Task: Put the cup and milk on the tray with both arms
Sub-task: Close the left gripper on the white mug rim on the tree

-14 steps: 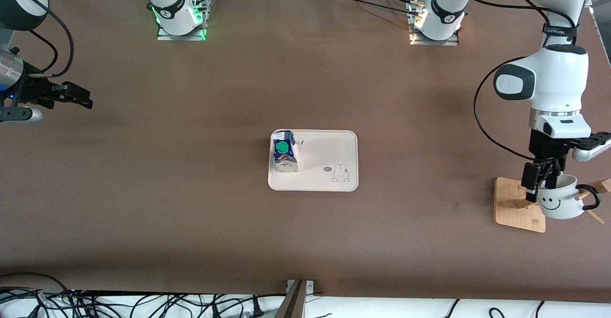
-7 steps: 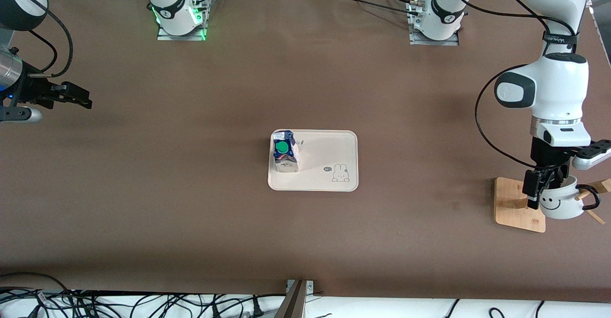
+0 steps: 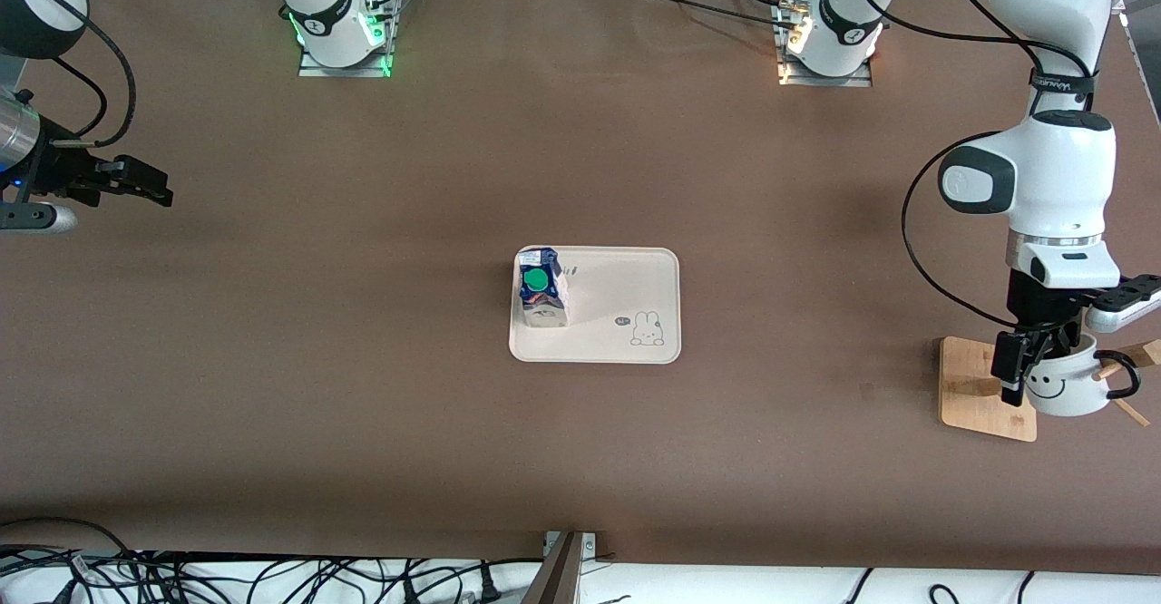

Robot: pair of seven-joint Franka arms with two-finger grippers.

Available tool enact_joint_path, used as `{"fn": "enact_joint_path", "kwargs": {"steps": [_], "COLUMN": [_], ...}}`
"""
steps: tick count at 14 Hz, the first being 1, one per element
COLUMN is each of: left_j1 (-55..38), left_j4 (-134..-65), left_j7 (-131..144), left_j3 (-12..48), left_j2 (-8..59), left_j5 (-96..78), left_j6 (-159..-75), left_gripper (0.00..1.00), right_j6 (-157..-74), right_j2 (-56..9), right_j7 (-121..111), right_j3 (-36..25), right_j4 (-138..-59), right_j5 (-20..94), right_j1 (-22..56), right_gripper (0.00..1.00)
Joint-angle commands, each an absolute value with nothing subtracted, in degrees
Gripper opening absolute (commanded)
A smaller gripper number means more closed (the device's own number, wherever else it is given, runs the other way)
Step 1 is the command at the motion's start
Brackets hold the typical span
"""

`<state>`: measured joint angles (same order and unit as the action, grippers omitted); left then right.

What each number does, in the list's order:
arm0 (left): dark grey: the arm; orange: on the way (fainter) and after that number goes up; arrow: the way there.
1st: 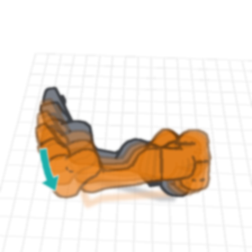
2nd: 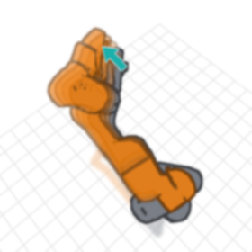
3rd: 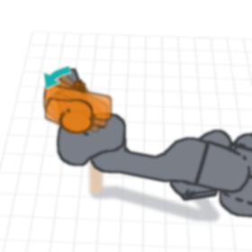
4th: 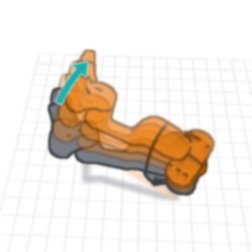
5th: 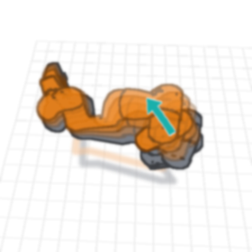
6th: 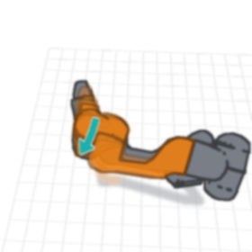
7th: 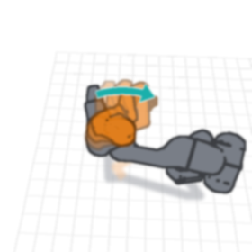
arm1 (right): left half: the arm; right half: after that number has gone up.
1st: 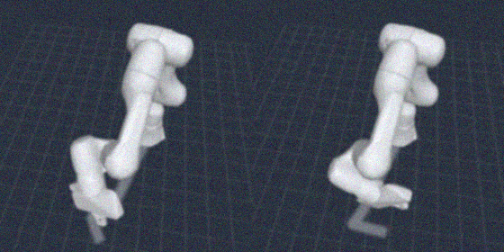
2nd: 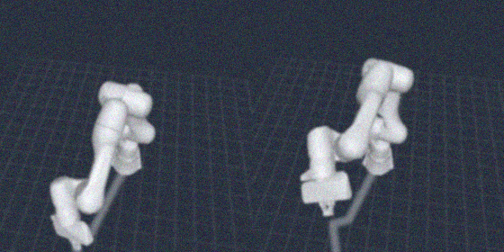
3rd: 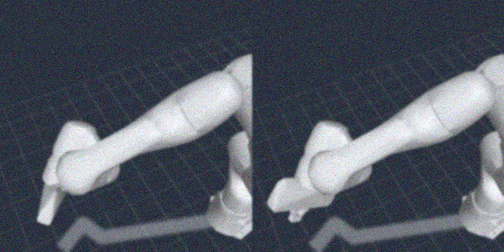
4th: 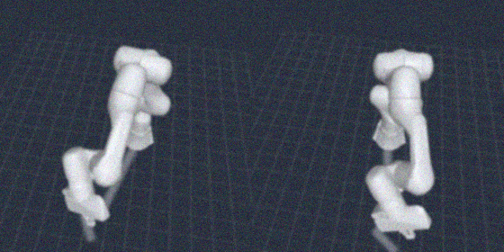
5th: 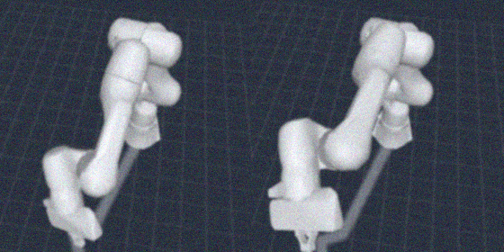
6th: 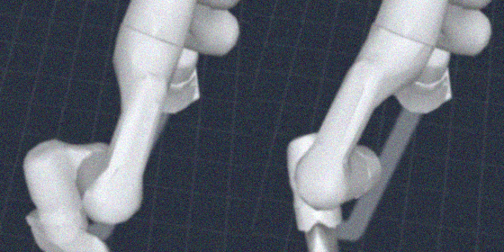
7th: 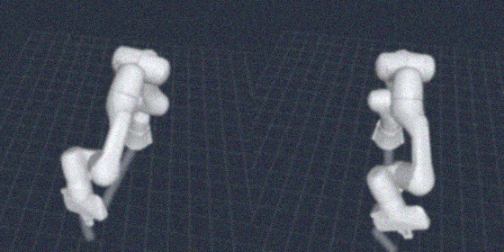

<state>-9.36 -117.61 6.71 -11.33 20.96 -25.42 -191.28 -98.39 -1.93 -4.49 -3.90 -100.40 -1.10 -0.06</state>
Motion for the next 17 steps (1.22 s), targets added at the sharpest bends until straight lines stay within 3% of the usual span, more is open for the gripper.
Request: {"fn": "enact_joint_path", "kwargs": {"steps": [1,3,4,7,9,17], "left_j1": [-9.4,-9.3,-9.3,-8.9,-8.9,-9.3], "left_j4": [-115.4,-115.6,-115.8,-115.9,-116.0,-117.9], "left_j7": [4.7,4.7,4.7,4.7,4.8,5.3], "left_j3": [-11.5,-11.5,-11.5,-11.5,-11.5,-11.4], "left_j2": [22.1,22.0,21.9,21.5,21.5,18.8], "left_j5": [-26.5,-26.5,-26.6,-26.6,-26.6,-26.8], "left_j6": [-191.5,-191.5,-191.5,-191.5,-191.6,-192.2], "left_gripper": [0.67,0.34,0.23,0.04,0.0,0.0], "right_j6": [-97.8,-97.8,-97.7,-97.7,-97.6,-97.7], "right_j2": [-1.7,-1.7,-1.7,-1.7,-1.6,-1.7], "right_j7": [-4.0,-4.0,-4.0,-4.0,-4.0,-4.0], "right_j3": [-3.4,-3.4,-3.4,-3.5,-3.5,-4.1], "right_j4": [-100.5,-100.5,-100.5,-100.6,-100.6,-100.7], "right_j5": [-1.1,-1.1,-1.1,-1.1,-1.1,-1.1], "right_j1": [-0.8,-0.8,-0.8,-0.8,-0.8,-0.8], "right_gripper": [1.0,1.0,1.0,1.0,1.0,1.0]}}
